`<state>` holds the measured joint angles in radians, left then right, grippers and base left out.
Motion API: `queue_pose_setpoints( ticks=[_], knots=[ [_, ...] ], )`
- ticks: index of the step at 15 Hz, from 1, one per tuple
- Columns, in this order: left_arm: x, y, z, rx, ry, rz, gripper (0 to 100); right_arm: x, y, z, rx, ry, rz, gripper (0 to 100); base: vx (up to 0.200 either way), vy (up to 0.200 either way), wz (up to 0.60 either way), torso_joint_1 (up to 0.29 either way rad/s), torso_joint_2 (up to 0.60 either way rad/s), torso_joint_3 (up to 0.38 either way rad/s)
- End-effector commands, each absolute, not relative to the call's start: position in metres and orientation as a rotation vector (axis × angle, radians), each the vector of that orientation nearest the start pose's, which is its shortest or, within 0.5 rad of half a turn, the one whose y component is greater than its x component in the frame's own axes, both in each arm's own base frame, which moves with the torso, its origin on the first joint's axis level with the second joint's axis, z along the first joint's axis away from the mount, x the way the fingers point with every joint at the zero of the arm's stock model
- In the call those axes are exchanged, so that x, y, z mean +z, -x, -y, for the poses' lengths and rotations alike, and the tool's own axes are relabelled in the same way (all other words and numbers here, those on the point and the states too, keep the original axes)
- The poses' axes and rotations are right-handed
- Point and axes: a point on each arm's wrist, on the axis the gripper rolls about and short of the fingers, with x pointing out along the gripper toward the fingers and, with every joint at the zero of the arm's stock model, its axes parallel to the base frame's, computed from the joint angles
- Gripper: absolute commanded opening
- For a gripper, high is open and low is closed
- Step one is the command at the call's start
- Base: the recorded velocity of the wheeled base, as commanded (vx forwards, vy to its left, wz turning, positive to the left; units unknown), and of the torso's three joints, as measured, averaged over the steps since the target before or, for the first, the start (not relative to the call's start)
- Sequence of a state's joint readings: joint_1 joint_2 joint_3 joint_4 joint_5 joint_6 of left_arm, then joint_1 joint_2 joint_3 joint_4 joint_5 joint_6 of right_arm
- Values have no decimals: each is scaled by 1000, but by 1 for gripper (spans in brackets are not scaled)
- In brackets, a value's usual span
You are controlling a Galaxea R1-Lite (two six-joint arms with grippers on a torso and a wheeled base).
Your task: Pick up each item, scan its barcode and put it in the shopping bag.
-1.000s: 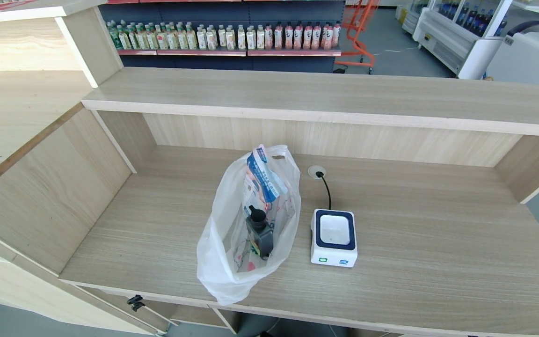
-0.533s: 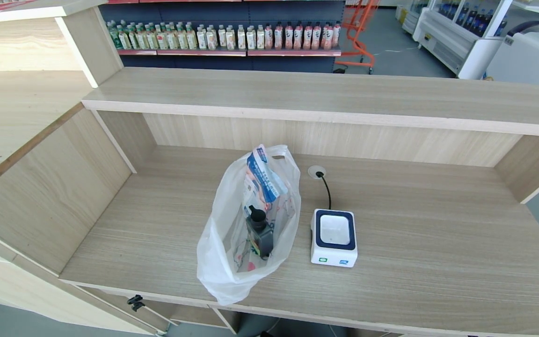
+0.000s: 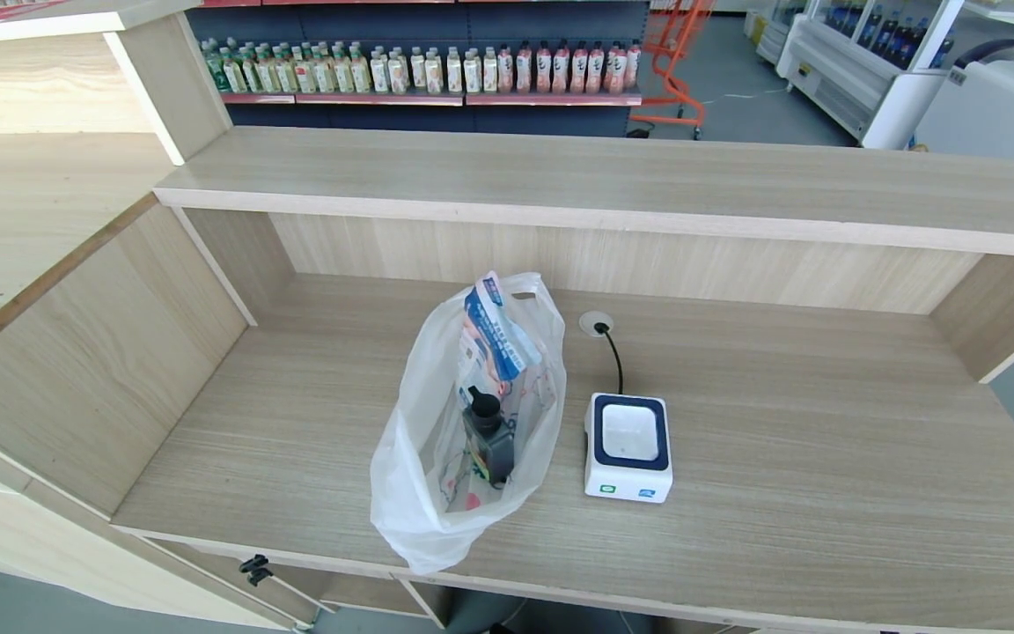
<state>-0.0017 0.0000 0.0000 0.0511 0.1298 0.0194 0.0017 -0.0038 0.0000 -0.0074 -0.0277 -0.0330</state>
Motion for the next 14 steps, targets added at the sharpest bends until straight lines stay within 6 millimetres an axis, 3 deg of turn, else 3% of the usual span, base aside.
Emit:
queue_pose_setpoints(
  ticks=[1,2,14],
  knots=[
    [70,23,-3,128,-23,-53,100,76,23,1,-26,34,7,0,200,0,0,-2,2,2],
    [70,23,-3,128,-23,-55,100,76,23,1,-25,34,7,0,200,0,0,-7,-7,-2],
    [70,23,-3,128,-17,-53,100,76,23,1,-25,34,7,0,0,0,0,0,0,0]
  ],
)
